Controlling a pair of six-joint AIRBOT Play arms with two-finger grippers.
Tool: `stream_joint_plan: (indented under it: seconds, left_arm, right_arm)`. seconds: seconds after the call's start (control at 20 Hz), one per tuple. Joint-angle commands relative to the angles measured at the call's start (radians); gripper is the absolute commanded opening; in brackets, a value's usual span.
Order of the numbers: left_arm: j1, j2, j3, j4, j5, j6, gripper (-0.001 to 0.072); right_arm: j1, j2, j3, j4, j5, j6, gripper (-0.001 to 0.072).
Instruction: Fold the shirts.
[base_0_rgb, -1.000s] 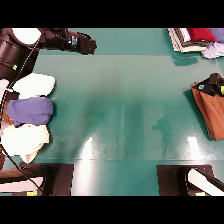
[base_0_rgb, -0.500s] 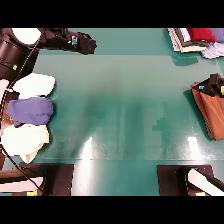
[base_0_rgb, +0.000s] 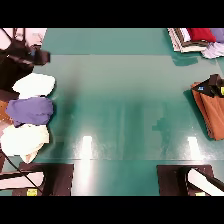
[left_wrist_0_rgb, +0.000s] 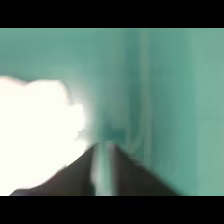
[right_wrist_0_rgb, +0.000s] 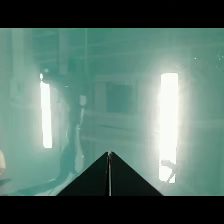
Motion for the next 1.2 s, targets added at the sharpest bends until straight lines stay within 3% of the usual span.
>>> stream_joint_plan:
  seconds: [0.0, 0.2, 0.55, 0.65, 0.7, 0.95, 1.15]
  left_arm:
    - [0.158, 0.000, -0.150, 0.046, 0.044, -0.026, 0.0720]
    - [0.235, -0.029, -0.293, 0.046, 0.198, -0.026, 0.0709]
    - [0.240, -0.139, -0.305, 0.040, 0.240, -0.042, 0.0687]
    - [0.240, -0.135, -0.295, 0.029, 0.220, -0.052, 0.0121]
    - [0.240, -0.130, -0.294, 0.021, 0.216, -0.050, 0.0032]
    - [0.230, 0.007, -0.185, -0.098, 0.163, -0.047, 0.0022]
    - [0.138, 0.239, 0.000, -0.147, 0.140, 0.033, 0.0022]
  right_arm:
    - [0.001, 0.000, 0.000, 0.000, -0.007, 0.000, 0.0018]
    - [0.001, 0.000, -0.003, 0.000, -0.015, 0.000, 0.0019]
    - [0.001, 0.000, -0.067, 0.001, -0.040, 0.000, 0.0018]
    - [0.001, 0.000, -0.066, 0.006, -0.050, 0.000, 0.0019]
    - [0.001, 0.000, -0.066, 0.010, -0.057, 0.000, 0.0019]
    - [0.002, 0.000, 0.053, 0.011, -0.035, 0.001, 0.0019]
    - [0.001, 0.000, 0.290, 0.036, -0.051, 0.001, 0.0019]
